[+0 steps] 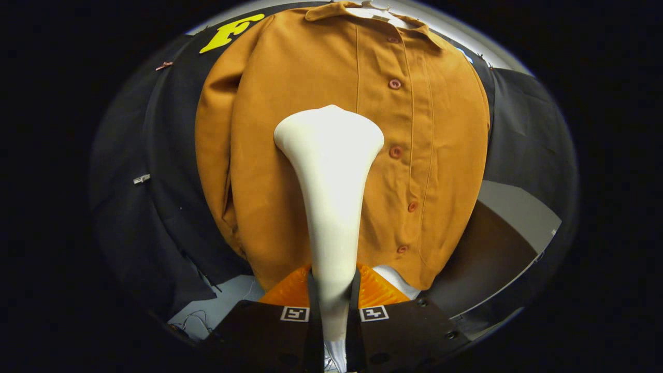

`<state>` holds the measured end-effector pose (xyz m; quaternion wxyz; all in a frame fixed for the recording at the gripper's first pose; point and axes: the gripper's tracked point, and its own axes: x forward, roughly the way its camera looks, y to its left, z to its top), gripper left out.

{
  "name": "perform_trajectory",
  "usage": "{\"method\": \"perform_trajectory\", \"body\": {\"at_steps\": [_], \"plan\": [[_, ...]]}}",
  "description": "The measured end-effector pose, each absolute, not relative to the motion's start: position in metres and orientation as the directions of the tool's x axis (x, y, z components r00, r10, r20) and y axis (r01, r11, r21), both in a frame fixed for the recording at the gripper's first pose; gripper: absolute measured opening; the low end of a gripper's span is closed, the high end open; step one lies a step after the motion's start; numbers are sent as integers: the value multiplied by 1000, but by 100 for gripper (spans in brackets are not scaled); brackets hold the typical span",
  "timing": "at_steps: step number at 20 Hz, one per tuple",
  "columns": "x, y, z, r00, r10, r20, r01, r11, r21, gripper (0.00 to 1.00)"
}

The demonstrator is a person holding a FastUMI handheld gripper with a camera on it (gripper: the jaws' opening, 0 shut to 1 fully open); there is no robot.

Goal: Iron the clothes twice with a garment steamer, once on the left side and once on the right side.

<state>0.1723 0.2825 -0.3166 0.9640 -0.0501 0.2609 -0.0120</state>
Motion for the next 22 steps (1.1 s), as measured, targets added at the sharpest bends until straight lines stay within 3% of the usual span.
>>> {"method": "perform_trajectory", "body": {"at_steps": [10, 22], "plan": [[125, 279, -403, 763, -45, -645, -39, 993, -116, 20], [84, 258, -362, 800, 10, -599, -76, 994, -84, 20]]}}
